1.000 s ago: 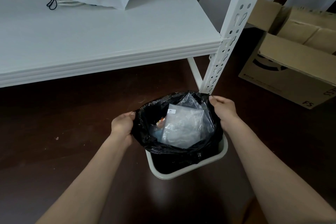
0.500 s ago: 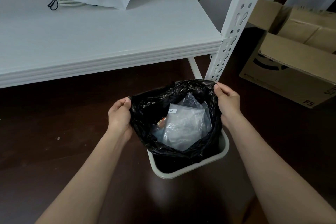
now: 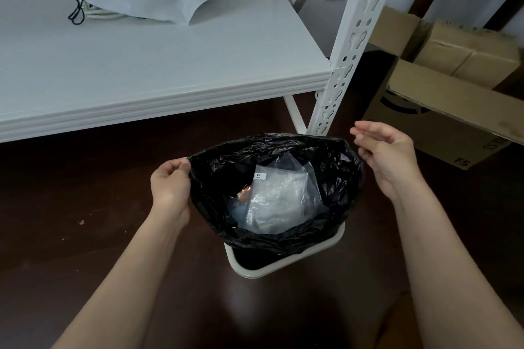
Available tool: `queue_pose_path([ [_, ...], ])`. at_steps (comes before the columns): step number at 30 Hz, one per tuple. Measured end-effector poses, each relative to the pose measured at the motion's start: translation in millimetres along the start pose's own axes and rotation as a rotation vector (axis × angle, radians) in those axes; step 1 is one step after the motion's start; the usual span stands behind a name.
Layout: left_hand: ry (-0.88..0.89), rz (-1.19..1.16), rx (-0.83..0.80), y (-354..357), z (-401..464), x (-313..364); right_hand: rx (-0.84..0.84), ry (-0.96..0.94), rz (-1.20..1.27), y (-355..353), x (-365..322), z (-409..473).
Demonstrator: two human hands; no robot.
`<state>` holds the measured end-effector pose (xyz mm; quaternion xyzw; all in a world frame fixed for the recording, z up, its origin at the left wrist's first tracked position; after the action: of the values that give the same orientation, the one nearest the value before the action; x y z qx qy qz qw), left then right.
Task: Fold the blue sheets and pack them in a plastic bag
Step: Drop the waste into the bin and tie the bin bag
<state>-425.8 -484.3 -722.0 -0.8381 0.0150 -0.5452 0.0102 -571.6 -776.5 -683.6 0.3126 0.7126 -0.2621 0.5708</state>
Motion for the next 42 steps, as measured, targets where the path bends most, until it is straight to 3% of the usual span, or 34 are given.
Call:
queue_pose_path([
  [2,-0.007,0.020,0.002,-3.5,-2.2,2.1,0.035,0.001,0.011,-9.8,-4.1,-3.6],
  [5,-0.027,0.090,-0.011,-14.6,-0.4,2.9,0.044,0.039,-0.187,-20.2,-0.9,-9.7],
  [11,-0.241,0.360,-0.154,-31.7,-1.1,6.1,-0.126,0.271,-0.501,-22.3,0.5,-21.3],
  [16,-0.180,0.460,-0.158,-29.4,-4.1,3.4,-0.148,0.274,-0.738,-19.6,-5.3,-27.0],
  [23,-0.047,0.471,-0.125,-25.3,-7.7,12.1,-0.074,0.046,-0.688,-11.7,-17.5,-34.2],
  [29,0.061,0.423,-0.157,-19.5,-21.2,27.0,-0.153,-0.132,-0.515,2.4,-25.2,-40.4],
  [37,0.289,0.078,-0.477,3.8,-55.5,52.3,-0.281,-0.354,-0.250,24.8,-39.1,-56.0],
  [42,0.394,0.008,-0.698,17.7,-72.4,59.3,-0.396,-0.436,-0.221,38.5,-45.9,-68.3],
])
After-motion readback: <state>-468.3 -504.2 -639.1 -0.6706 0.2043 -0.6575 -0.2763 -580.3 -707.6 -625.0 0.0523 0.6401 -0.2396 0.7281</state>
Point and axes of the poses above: each hand's wrist, its own z-axis towards the middle knuckle, its own y-axis out of the palm, x = y × z, the point moved 1 cm from there along z, towards the middle knuckle, and after that the axes turned 3 degrees about -x, right-handed, at the moved point
